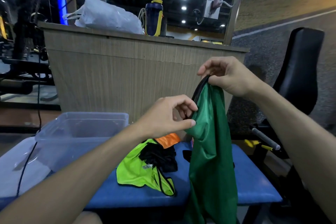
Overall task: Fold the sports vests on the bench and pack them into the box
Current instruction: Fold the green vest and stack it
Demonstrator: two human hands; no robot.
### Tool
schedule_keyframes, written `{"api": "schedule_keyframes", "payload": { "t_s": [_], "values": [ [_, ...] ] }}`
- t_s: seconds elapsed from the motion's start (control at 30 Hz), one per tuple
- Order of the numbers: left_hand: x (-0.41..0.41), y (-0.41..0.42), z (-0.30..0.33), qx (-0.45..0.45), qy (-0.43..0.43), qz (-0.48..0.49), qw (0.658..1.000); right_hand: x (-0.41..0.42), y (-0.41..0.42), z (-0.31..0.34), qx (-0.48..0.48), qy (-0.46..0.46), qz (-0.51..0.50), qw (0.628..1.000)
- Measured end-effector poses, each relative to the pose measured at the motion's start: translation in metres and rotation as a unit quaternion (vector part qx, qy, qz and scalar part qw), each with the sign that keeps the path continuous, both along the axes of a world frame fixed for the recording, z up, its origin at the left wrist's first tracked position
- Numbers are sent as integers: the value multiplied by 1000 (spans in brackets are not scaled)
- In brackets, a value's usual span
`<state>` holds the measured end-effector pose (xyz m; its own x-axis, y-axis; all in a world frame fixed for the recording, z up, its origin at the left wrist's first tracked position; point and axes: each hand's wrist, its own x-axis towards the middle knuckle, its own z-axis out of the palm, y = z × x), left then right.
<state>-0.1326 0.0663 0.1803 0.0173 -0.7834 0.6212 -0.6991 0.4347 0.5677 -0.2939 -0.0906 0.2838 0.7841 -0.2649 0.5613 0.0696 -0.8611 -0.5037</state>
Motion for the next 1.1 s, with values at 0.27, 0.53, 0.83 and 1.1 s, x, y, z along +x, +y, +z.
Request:
{"api": "schedule_keyframes", "payload": {
  "t_s": [0.27,0.53,0.83,1.1],
  "values": [
    [3,-23,-31,-29,65,93,993,6,-2,-8,1,-48,-1,999],
    [9,-36,-31,1,78,60,995,8,-10,-17,20,-57,-22,998],
    [30,-5,12,-11,14,100,995,1,-31,-36,49,-87,-102,990],
    [22,21,23,-103,-247,129,955,5,-32,-52,42,-161,-113,980]
  ]
}}
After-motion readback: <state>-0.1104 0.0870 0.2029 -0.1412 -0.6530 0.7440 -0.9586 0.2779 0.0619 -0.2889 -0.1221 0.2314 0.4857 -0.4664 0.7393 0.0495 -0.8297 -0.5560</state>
